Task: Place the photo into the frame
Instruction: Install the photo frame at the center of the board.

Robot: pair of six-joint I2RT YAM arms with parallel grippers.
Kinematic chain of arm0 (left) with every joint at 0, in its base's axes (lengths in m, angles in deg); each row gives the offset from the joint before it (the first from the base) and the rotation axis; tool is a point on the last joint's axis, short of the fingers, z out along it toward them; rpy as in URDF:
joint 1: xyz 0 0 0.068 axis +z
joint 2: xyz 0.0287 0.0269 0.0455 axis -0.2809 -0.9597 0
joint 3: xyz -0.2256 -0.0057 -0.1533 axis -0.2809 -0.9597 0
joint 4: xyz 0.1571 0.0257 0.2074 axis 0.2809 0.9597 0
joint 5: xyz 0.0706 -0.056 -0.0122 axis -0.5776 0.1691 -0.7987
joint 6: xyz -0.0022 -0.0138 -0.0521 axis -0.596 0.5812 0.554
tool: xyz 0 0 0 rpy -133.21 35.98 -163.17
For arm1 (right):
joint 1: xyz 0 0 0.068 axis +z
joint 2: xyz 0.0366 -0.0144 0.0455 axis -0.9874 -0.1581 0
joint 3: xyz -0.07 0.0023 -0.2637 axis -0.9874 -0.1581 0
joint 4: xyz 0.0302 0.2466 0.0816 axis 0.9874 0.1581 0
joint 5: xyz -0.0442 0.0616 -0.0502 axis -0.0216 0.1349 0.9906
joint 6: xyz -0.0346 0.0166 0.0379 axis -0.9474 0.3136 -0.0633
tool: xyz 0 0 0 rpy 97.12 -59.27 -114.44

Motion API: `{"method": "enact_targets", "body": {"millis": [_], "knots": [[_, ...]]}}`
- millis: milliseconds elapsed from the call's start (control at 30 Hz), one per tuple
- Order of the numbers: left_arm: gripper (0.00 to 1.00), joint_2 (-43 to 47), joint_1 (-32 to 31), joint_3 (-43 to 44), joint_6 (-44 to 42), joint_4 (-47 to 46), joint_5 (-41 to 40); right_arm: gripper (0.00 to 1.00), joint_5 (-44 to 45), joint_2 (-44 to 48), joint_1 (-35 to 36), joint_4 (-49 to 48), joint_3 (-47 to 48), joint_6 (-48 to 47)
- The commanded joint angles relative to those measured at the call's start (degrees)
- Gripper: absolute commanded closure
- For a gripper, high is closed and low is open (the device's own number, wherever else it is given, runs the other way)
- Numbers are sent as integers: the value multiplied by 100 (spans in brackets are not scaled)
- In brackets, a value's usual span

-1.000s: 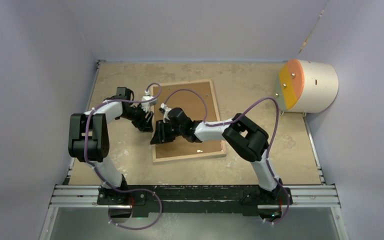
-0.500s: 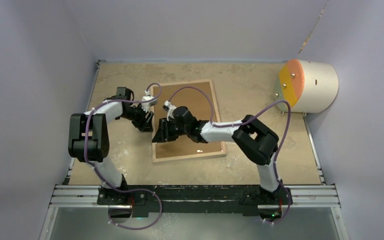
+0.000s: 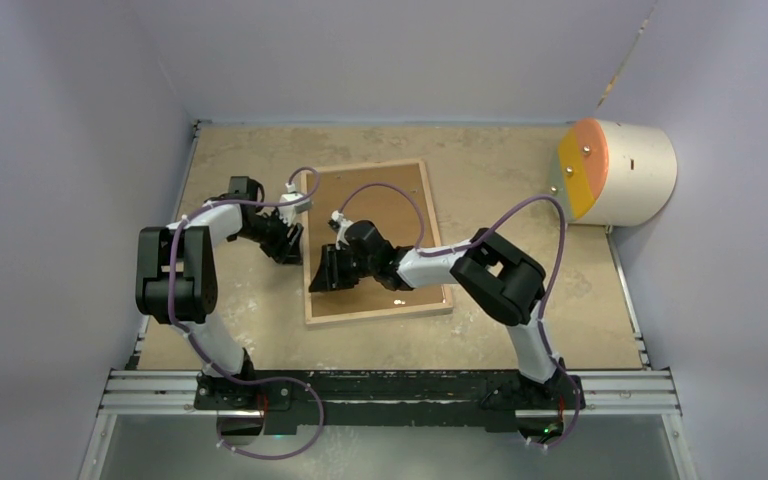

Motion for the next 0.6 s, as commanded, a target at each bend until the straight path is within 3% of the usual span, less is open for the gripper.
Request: {"method": "enact_targets", "body": {"millis": [0,567], "knots": [[52,-72,28,-46,-107,-12,-38,60,157,-152,-3,-196,106,73],[53,-142,34,-42,-181,-9,-10,64,350,-402,-3,-109,311,63]]}}
